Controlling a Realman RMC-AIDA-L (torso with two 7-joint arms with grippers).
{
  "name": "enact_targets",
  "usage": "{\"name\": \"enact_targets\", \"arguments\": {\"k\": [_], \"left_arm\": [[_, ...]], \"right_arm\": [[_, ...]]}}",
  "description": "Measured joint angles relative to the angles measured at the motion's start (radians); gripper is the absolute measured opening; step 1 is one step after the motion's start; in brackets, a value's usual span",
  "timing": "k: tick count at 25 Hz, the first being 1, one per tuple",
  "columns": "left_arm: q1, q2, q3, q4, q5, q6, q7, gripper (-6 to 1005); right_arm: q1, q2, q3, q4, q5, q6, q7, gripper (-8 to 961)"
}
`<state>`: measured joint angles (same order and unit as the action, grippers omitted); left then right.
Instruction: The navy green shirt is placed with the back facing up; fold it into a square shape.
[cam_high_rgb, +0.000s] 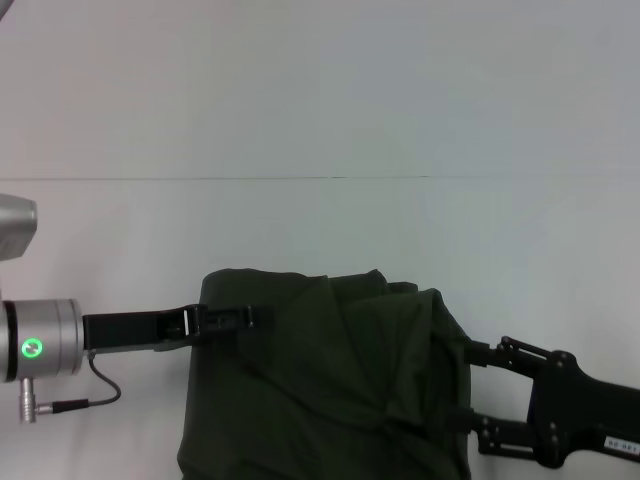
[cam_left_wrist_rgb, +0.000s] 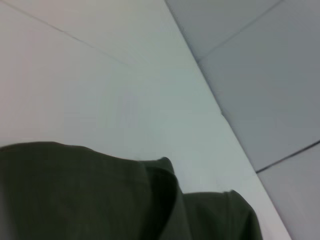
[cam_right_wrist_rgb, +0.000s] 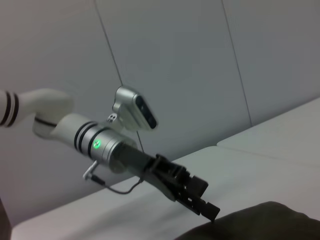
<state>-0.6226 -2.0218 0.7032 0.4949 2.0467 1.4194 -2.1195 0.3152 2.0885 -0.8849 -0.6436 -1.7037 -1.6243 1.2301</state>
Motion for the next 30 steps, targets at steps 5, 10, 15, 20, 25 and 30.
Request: {"name": "enact_targets", "arguments": {"k": [5,10,15,20,25,30], "left_arm": [[-0.024,0.007,0.051,0.0,0.003,-0.064,-0.08,938],[-0.052,0.013,0.109,0.0,0.022,-0.095,-0.156,937],[-0.07,0.02,0.119,0.004,0.066,-0.113,-0.228,937],[-0.1,0.019,0.124,-0.003,0.127,-0.118,-0.259,936],[-0.106,0.007,0.125,-0.001,0.129,-0.12,-0.257,936],[-0.109,0.006,0.136,-0.005,0.13,-0.141,-0.257,936]], "right_arm": [[-0.033,0.0,0.031,0.066,0.001,-0.004,-0.195,880],[-0.065,-0.001,0.058,0.087,-0.001,0.02,-0.312,879],[-0.084,-0.002,0.109,0.129,-0.001,0.025,-0.412,879],[-0.085,-0.003,0.11,0.136,-0.001,0.027,-0.423,879],[-0.083,-0.003,0.107,0.14,-0.001,0.028,-0.424,880],[-0.085,-0.003,0.104,0.14,0.0,0.024,-0.425,880]]}}
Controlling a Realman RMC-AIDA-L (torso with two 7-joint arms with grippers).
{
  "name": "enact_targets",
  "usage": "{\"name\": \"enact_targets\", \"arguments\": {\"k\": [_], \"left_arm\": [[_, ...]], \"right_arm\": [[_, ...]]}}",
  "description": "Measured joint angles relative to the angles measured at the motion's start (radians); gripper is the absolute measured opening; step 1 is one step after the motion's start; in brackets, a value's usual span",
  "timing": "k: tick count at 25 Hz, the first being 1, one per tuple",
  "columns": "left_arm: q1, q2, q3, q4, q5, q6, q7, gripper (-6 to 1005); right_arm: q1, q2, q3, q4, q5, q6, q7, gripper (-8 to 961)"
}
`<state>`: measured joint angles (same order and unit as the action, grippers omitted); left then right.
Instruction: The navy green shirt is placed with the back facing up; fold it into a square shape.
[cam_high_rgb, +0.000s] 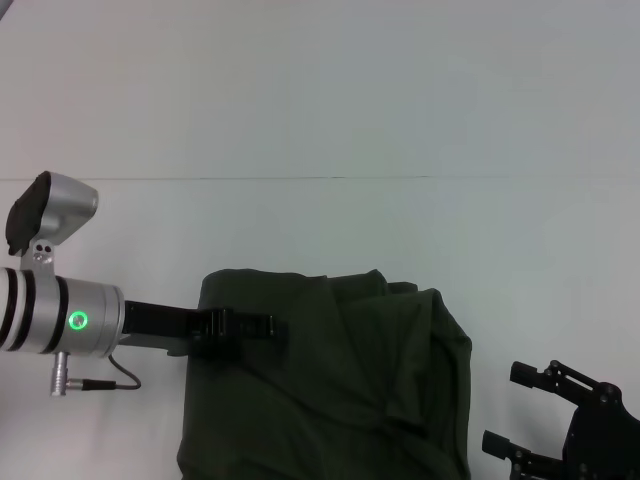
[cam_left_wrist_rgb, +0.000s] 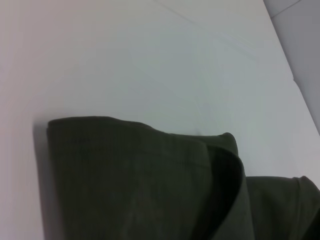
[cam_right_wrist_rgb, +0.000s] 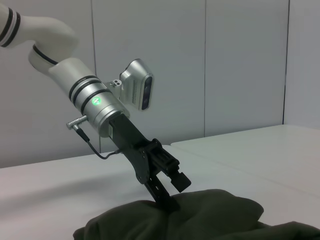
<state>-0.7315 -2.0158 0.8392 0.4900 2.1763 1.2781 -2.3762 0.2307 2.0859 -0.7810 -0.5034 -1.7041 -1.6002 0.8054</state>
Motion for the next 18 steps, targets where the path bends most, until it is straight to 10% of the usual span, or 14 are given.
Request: {"name": "enact_targets", "arguments": {"k": [18], "left_arm": [[-0.016,-0.039,0.015,0.005,0.001,0.004,-0.003,934]], "right_arm": [[-0.002,0.003,-0.001,0.0,0.0,0.002,0.0,876]]}}
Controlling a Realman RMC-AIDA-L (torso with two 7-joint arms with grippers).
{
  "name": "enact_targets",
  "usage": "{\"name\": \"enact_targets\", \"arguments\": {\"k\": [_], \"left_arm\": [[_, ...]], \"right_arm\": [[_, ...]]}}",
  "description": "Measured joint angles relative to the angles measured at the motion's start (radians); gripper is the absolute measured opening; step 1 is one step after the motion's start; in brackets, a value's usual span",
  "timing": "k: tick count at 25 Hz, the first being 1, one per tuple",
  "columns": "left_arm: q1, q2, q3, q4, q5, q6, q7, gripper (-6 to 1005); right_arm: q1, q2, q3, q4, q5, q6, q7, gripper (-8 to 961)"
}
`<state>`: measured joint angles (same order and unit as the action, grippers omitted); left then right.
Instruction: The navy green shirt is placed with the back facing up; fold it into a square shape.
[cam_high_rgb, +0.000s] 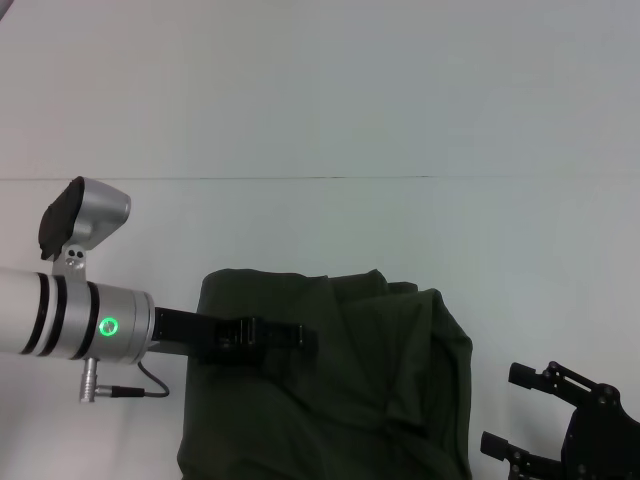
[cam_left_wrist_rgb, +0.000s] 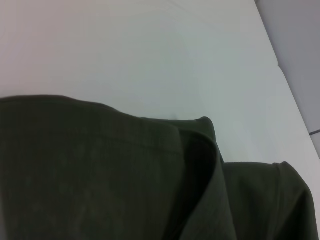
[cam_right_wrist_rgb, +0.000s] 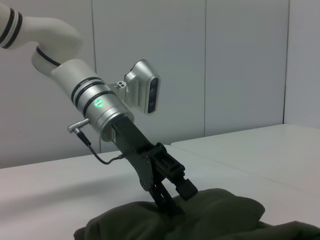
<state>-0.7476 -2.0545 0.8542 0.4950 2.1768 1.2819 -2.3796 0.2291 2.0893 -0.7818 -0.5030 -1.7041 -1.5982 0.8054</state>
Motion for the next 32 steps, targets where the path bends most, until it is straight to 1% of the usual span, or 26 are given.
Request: {"name": "enact_targets", "arguments": {"k": [5,8,15,20,26,29,32], "left_arm": [[0.007,0.006,0.0,0.004,0.0,-0.008,0.0,934],[0.008,0.006,0.0,0.004,0.0,-0.011,0.0,934],[0.005,-0.004,0.014,0.014,-0.002,-0.007,0.017,933],[0.001,-0.007,0.024,0.015,-0.001,-0.012,0.015,773],[0.001,-0.012,0.028,0.015,-0.001,-0.025,0.019,551],[0.002,-0.015,0.033,0.026,0.0,-0.035,0.028,400],[0.007,-0.023,0.038,0.05,0.002,-0.039,0.035,259]], "right_arm": [[-0.001,0.0,0.002,0.0,0.0,-0.002,0.0,873],[0.0,0.0,0.002,0.0,0.0,-0.002,0.002,872],[0.001,0.0,0.001,0.0,0.0,0.0,0.006,868],[0.001,0.0,0.004,0.0,0.0,-0.002,0.007,865],[0.0,0.001,0.004,0.0,0.0,-0.005,0.008,862],[-0.001,0.001,0.005,0.0,0.0,-0.009,0.008,860],[-0.001,0.001,0.007,0.0,0.0,-0.017,0.008,858]]}}
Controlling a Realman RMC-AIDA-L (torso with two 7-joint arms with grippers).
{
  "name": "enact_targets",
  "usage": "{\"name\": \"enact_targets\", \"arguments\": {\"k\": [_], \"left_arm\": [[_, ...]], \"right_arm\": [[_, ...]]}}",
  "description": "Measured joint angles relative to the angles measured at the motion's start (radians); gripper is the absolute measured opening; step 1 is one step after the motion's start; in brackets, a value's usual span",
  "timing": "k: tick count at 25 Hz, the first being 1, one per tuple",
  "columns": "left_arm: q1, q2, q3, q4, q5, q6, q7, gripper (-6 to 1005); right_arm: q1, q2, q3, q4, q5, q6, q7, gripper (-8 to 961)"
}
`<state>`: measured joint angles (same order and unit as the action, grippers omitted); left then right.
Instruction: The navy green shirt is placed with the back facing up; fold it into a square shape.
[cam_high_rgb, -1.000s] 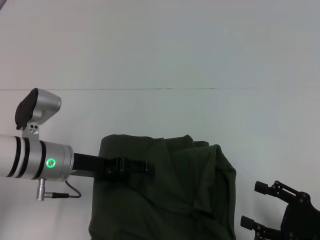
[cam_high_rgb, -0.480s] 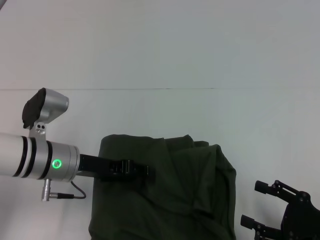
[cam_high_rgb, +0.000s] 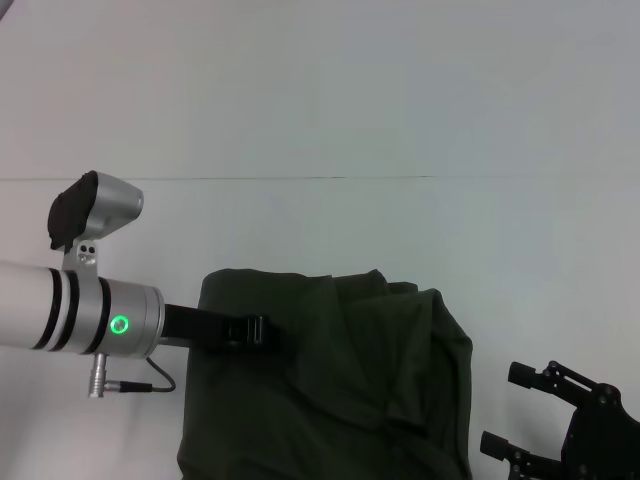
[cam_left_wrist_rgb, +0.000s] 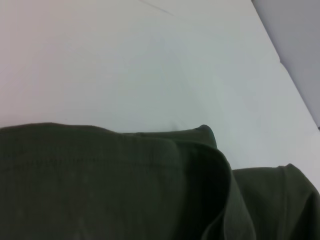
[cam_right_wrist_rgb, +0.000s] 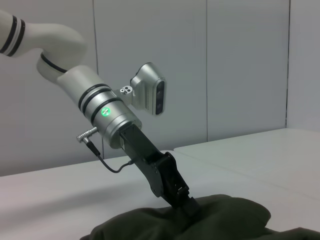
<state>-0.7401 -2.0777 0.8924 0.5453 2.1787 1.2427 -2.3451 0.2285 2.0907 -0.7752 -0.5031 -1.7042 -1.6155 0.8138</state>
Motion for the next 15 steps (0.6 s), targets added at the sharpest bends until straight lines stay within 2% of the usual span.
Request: {"name": "enact_targets", "arguments": {"k": [4,10,15], "left_arm": [[-0.006,-0.004,0.015,0.004,0.021,-0.008,-0.006,98],[-0.011,-0.005,0.022,0.004,0.021,-0.007,-0.008,30],[-0.017,-0.005,-0.003,0.004,-0.019,0.024,-0.006,31]], "right_arm": [[-0.001,0.0,0.002,0.0,0.0,-0.004,0.001,856],[-0.001,0.0,0.002,0.0,0.0,-0.005,0.001,853],[-0.001,-0.001,0.002,0.0,0.0,-0.007,0.001,850]]}}
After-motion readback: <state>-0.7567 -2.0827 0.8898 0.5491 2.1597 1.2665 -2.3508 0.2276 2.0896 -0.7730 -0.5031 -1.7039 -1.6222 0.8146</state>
